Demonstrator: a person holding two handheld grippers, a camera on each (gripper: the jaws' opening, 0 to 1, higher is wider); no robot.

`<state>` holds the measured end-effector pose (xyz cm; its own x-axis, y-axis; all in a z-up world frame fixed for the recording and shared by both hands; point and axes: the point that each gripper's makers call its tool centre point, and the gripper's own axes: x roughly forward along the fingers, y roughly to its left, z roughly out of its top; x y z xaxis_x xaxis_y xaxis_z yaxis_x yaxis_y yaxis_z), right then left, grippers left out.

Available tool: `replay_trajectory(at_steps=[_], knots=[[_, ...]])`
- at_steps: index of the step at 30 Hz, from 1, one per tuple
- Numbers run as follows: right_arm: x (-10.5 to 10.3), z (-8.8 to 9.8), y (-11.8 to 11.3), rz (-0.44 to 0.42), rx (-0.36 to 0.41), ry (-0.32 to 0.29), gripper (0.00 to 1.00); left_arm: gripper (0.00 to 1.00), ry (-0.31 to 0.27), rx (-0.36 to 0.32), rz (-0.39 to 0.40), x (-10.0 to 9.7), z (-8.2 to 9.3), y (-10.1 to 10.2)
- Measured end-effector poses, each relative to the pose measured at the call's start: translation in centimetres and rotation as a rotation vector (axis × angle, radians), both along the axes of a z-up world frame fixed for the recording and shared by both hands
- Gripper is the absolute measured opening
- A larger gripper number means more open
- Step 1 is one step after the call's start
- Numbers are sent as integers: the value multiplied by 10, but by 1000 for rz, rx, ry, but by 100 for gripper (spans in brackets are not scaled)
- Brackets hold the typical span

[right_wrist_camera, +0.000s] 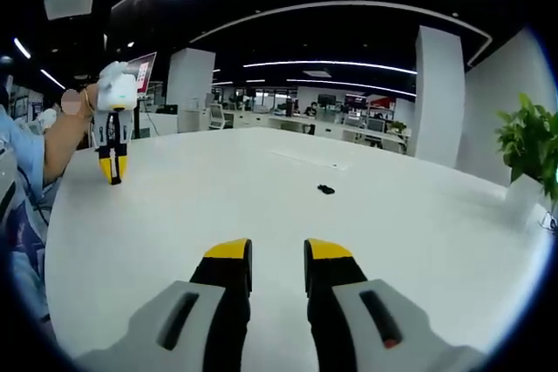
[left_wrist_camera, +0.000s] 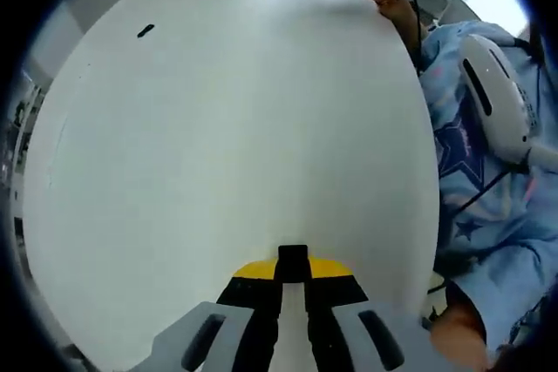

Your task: Snap the two parts of the plastic buckle together until the buckle closes and remains connected.

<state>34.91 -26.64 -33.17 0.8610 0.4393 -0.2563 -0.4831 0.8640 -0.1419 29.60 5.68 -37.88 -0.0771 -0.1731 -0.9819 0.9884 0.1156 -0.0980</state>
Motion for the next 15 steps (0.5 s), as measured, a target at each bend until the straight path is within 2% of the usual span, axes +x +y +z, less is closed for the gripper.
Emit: replay_trajectory(at_steps=[8, 15], knots=[[1, -3, 0, -3, -4, 12, 24, 9, -3, 15, -2, 0, 0, 0], [2, -4, -1, -10, -15, 16, 24, 9, -5, -2, -1, 0, 0, 0]])
